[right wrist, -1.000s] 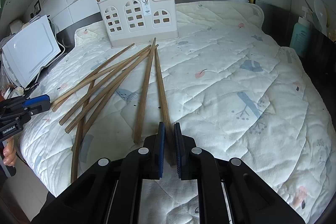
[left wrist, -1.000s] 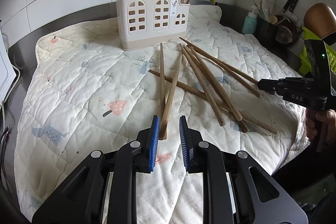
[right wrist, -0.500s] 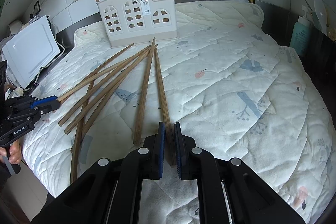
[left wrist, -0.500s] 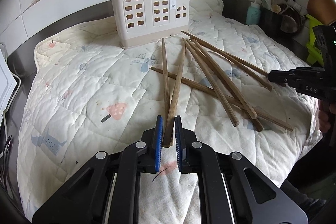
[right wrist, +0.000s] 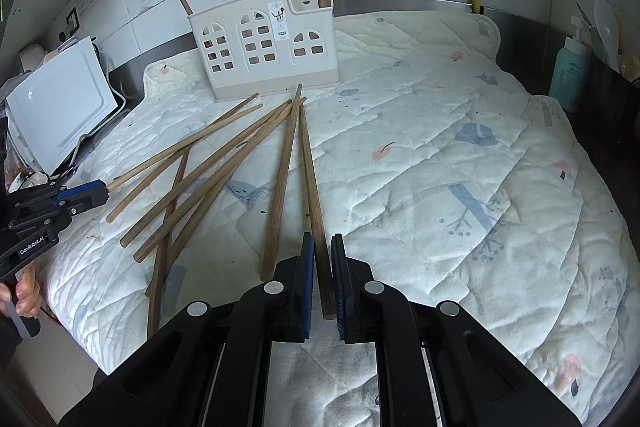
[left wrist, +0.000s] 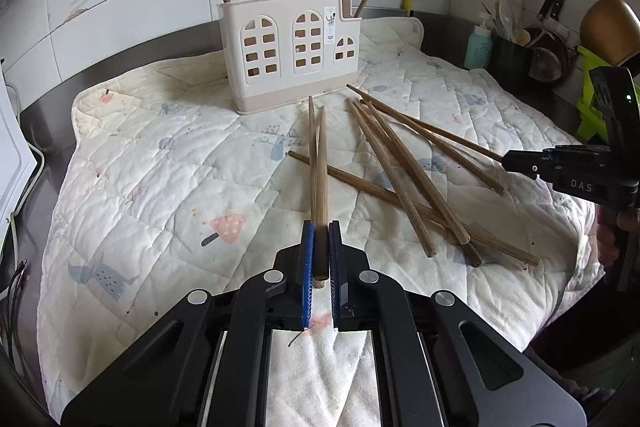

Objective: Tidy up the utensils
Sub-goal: 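Close the left gripper on another chopstick while the right gripper grasps one too, then raise the left gripper's chopstick above the holder while the right gripper carries its own, then open the right gripper over the holder while the left gripper lowers and releases its chopstick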

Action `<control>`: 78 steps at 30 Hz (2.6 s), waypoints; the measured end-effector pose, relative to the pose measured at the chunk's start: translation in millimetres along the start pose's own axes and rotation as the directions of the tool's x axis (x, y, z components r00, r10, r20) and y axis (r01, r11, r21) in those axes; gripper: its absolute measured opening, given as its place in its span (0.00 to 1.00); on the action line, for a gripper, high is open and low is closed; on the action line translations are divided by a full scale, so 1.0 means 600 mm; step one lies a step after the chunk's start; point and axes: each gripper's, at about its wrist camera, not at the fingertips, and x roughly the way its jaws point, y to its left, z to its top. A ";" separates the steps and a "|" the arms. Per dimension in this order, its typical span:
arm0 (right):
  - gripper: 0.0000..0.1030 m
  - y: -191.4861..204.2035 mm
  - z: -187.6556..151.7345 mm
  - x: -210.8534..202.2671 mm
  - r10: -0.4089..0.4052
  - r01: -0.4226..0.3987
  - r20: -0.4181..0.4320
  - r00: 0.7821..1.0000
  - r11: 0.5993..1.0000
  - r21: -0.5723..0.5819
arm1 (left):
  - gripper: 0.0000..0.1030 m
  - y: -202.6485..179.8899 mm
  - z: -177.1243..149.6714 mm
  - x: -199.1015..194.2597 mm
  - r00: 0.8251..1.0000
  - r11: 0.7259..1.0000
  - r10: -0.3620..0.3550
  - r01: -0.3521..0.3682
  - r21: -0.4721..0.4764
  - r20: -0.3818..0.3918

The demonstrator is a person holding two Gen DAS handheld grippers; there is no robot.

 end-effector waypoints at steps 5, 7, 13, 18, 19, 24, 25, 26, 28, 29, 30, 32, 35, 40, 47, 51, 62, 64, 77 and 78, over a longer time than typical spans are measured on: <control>0.08 0.009 0.016 -0.031 0.004 -0.004 0.053 0.999 1.000 -0.013 | 0.05 0.002 0.010 -0.024 0.999 1.000 -0.003 0.004 -0.018 0.052; 0.07 0.015 0.030 -0.050 0.006 -0.004 0.084 0.996 1.000 -0.031 | 0.05 0.001 0.019 -0.036 0.997 1.000 -0.011 0.012 -0.019 0.076; 0.06 0.030 0.081 -0.098 0.009 0.006 0.164 0.986 0.996 -0.090 | 0.05 -0.002 0.047 -0.060 0.991 0.999 -0.031 0.035 -0.028 0.131; 0.06 0.036 0.122 -0.124 0.029 -0.004 0.201 0.979 0.993 -0.120 | 0.05 0.001 0.074 -0.069 0.986 0.998 -0.027 0.035 -0.044 0.165; 0.06 0.038 0.129 -0.128 0.032 -0.006 0.204 0.978 0.992 -0.127 | 0.05 0.001 0.079 -0.070 0.986 0.998 -0.026 0.035 -0.047 0.167; 0.06 0.047 0.167 -0.148 0.041 -0.001 0.226 0.973 0.985 -0.171 | 0.05 0.013 0.111 -0.074 0.982 0.996 -0.044 0.058 -0.071 0.181; 0.06 0.049 0.174 -0.151 0.044 -0.002 0.227 0.973 0.983 -0.181 | 0.05 0.016 0.118 -0.073 0.982 0.995 -0.047 0.062 -0.075 0.183; 0.06 0.051 0.181 -0.154 0.046 -0.001 0.228 0.973 0.981 -0.192 | 0.05 0.020 0.126 -0.073 0.982 0.995 -0.047 0.063 -0.080 0.184; 0.06 0.057 0.198 -0.159 0.046 0.006 0.234 0.971 0.976 -0.219 | 0.05 0.028 0.141 -0.072 0.981 0.993 -0.055 0.073 -0.090 0.186; 0.06 0.059 0.206 -0.161 0.053 0.002 0.234 0.971 0.974 -0.227 | 0.05 0.031 0.148 -0.072 0.981 0.993 -0.056 0.074 -0.093 0.188; 0.06 0.059 0.218 -0.163 0.065 -0.010 0.232 0.971 0.973 -0.230 | 0.05 0.034 0.155 -0.071 0.980 0.992 -0.061 0.080 -0.096 0.189; 0.06 0.060 0.241 -0.168 0.078 -0.021 0.233 0.969 0.971 -0.238 | 0.05 0.040 0.169 -0.070 0.980 0.992 -0.061 0.081 -0.098 0.189; 0.06 0.062 0.289 -0.179 0.108 -0.044 0.251 0.962 0.968 -0.249 | 0.05 0.043 0.187 -0.071 0.979 0.992 -0.063 0.083 -0.096 0.194; 0.06 0.069 0.378 -0.188 0.151 -0.077 0.279 0.948 0.963 -0.259 | 0.05 0.042 0.217 -0.078 0.977 0.995 -0.052 0.069 -0.075 0.209; 0.06 0.089 0.473 -0.173 0.103 -0.011 0.339 0.935 0.965 -0.262 | 0.05 0.050 0.265 -0.097 0.969 0.995 -0.053 0.071 -0.067 0.243; 0.06 0.090 0.494 -0.113 0.049 0.028 0.290 0.956 0.967 -0.254 | 0.05 0.052 0.292 -0.114 0.959 0.996 -0.052 0.069 -0.054 0.277; 0.07 0.073 0.477 0.004 0.004 0.030 0.143 0.990 0.972 -0.233 | 0.05 0.050 0.406 -0.178 0.904 1.000 -0.022 0.026 -0.003 0.427; 0.12 0.072 0.474 0.004 0.004 0.031 0.147 0.989 0.971 -0.237 | 0.05 0.050 0.428 -0.187 0.889 1.000 -0.008 0.010 -0.002 0.457; 0.28 0.064 0.434 -0.077 0.026 0.049 0.282 0.959 0.965 -0.256 | 0.05 0.079 0.508 -0.131 0.845 0.994 0.110 -0.089 -0.066 0.523; 0.29 0.065 0.425 -0.083 0.035 0.043 0.286 0.958 0.964 -0.262 | 0.05 0.080 0.509 -0.123 0.845 0.993 0.117 -0.094 -0.072 0.521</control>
